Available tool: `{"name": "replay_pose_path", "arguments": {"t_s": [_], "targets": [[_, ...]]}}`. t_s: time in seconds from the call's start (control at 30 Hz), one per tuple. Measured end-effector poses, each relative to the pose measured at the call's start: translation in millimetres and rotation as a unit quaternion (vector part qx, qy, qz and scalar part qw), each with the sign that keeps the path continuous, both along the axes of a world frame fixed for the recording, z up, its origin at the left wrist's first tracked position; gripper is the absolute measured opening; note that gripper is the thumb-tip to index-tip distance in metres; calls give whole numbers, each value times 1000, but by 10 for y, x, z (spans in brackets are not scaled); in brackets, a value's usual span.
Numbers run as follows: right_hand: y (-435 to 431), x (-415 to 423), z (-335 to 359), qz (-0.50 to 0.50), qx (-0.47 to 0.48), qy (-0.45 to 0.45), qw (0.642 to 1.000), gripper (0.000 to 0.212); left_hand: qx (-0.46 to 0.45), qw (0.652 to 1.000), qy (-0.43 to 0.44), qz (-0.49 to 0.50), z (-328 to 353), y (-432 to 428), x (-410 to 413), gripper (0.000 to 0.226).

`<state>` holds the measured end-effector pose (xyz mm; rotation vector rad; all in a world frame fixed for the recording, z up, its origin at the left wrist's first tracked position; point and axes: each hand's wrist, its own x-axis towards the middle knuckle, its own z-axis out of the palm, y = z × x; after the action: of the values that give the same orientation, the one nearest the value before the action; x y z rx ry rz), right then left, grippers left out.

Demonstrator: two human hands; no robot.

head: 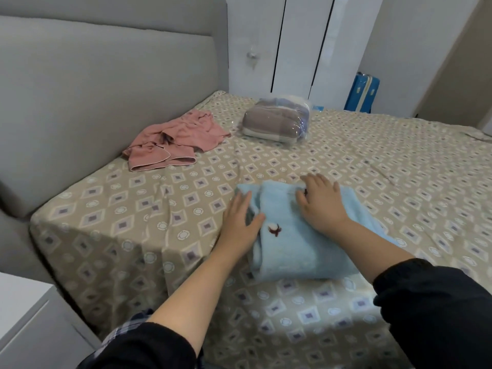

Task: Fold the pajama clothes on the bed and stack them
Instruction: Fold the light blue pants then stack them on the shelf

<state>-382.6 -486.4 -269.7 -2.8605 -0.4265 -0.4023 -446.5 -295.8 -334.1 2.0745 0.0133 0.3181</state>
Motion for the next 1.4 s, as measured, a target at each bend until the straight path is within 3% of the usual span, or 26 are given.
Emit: {"name": "replay_pose_path", "arguments": {"t_s": [0.07,0.13,0.27,0.37,0.47,0.63,0.77,0.8,0.87,0.93,1.03,1.17,1.3,1.4], "targets": [[209,105,24,42,-6,26,999,36,62,997,27,-24,-18,-13,67,52],[352,173,17,39,1,67,997,40,104,992,62,-43,-36,-21,98,48],[431,249,-115,4,43,35,998,47,83,987,129,-41,-53,8,110,52],[410,228,-180,-26,151,16,988,43,-67,989,130,-27,-12,6,45,59],[379,186,-113,-38,296,-12,954,38,-236,960,149,13,29,27,-17,48],[496,86,167,26,392,-75,916,24,-339,910,240,14,46,63,-58,44],[749,160,265,85,343,-138,925,27,-383,890,246,16,44,100,-108,20],[784,200,193,86,297,-139,941,28,-384,891,244,14,56,104,-130,12],[780,282,-90,56,166,-104,979,29,-356,901,248,2,50,110,-163,17],[714,325,-347,7,108,-61,992,30,-330,902,278,-23,75,114,-204,19],[671,327,-419,-1,123,-77,989,32,-309,887,333,-78,128,167,-255,19],[678,286,-387,8,124,-92,988,33,-277,888,331,-157,180,263,-335,15],[679,269,-389,4,119,-87,989,32,-248,906,309,-152,151,208,-375,9],[682,279,-394,6,118,-85,989,33,-248,919,274,-137,125,123,-380,27]]}}
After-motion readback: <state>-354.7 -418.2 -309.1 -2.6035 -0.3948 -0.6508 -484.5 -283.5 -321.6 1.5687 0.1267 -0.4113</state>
